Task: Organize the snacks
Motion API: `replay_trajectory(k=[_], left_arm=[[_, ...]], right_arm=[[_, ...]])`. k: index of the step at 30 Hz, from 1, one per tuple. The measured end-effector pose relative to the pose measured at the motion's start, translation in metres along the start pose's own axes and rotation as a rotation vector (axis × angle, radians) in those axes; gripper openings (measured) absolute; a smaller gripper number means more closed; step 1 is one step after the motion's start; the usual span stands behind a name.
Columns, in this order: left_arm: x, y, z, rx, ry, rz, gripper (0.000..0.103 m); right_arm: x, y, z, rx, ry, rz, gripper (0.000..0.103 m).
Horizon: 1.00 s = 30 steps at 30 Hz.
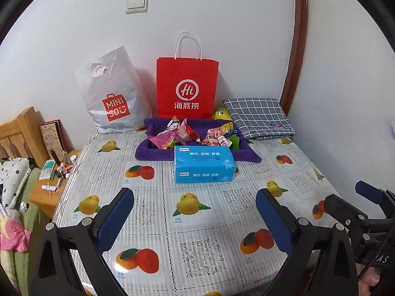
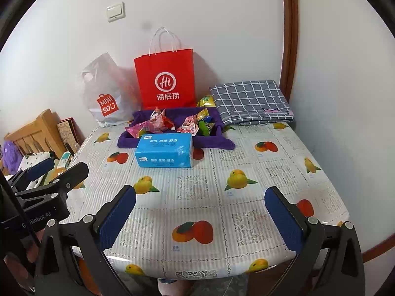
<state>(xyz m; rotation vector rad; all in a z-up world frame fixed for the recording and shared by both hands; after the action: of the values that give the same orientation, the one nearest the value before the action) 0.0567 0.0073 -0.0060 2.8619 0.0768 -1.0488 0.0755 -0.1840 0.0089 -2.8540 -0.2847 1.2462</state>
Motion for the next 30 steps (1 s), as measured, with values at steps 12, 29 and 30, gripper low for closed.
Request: replay_trajectory(k=[12, 29, 30], left_arm=[[-0.0054, 0.0058, 0.0017, 0.007, -0.001, 0.009, 0.1], [-0.0094, 0.0069, 0.0003, 0.003, 0.005, 0.013, 0.1], [-0.0093, 0.007, 0.0003, 0.003, 0.005, 0.014, 0.1]], right_arm=[[-0.0071, -0.0041, 0.0026, -0.008, 0.014, -0.005, 0.102], [-0.0085, -0.0054, 0.0031, -0.003, 0.022, -0.012, 0.103], [-0.009, -0.0053, 0.0028, -0.003, 0.022, -0.011, 0.102]])
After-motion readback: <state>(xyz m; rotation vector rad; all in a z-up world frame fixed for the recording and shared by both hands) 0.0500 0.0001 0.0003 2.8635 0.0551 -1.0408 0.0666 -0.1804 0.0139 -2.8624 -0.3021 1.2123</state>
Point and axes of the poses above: each gripper's, at about its wrist camera, not at the fingertips, and x roughly the way its jaws point, y to its right, z to its underside, the point moved 4 cm from there along x, roughly the way its jaws point, and after that the axes turned 2 degrees about -y, right-handed, at the moved point
